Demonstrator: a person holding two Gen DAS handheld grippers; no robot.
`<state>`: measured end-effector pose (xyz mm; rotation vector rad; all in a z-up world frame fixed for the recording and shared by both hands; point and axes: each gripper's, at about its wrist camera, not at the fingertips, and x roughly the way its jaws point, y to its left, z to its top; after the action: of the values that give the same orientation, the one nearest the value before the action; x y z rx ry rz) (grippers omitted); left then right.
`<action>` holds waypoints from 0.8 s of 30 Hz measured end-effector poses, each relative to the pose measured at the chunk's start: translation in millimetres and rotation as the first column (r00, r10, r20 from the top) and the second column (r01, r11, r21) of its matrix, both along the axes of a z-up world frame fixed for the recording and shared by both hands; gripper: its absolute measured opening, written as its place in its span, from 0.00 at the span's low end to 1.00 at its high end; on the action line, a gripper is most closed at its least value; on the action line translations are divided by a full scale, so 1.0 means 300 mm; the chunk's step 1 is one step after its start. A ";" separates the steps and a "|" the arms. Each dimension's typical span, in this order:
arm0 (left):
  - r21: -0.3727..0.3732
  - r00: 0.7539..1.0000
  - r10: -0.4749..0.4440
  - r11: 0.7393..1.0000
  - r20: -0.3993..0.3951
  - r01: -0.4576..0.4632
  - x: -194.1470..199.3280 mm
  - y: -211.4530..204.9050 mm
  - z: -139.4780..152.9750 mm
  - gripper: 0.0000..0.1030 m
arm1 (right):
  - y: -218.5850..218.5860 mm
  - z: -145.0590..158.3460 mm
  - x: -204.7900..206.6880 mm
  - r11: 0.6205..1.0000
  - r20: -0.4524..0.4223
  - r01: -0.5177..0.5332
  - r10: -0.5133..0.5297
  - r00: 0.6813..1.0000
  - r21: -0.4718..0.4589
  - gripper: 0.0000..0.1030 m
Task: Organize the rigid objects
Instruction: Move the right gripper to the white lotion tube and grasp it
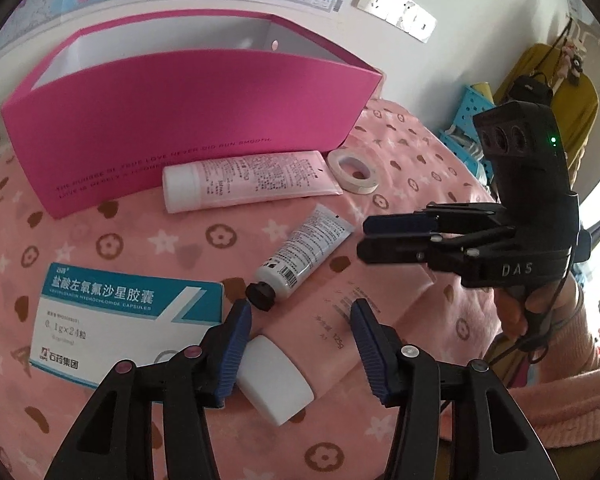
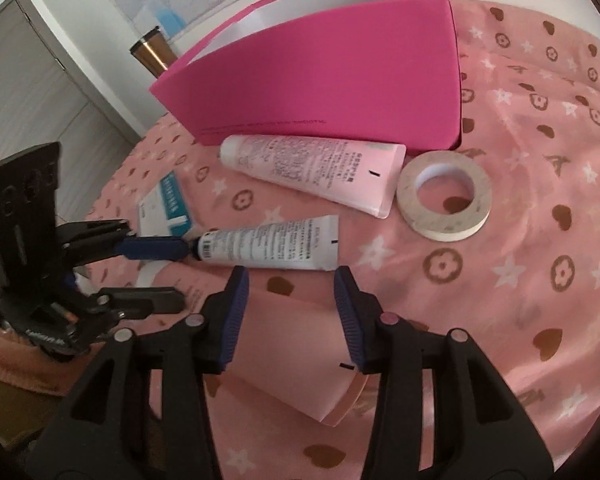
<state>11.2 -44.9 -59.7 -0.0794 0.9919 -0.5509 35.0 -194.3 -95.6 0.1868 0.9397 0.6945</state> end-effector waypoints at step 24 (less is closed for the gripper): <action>-0.018 0.993 0.097 0.995 -0.065 -0.098 0.053 -0.007 -0.018 0.49 | 0.029 -0.022 0.047 0.998 0.005 0.044 -0.045 0.999 0.048 0.51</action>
<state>27.2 -47.1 -65.0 -0.1641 1.0387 -0.4715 49.2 -185.6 -102.2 0.2470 0.9109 0.6766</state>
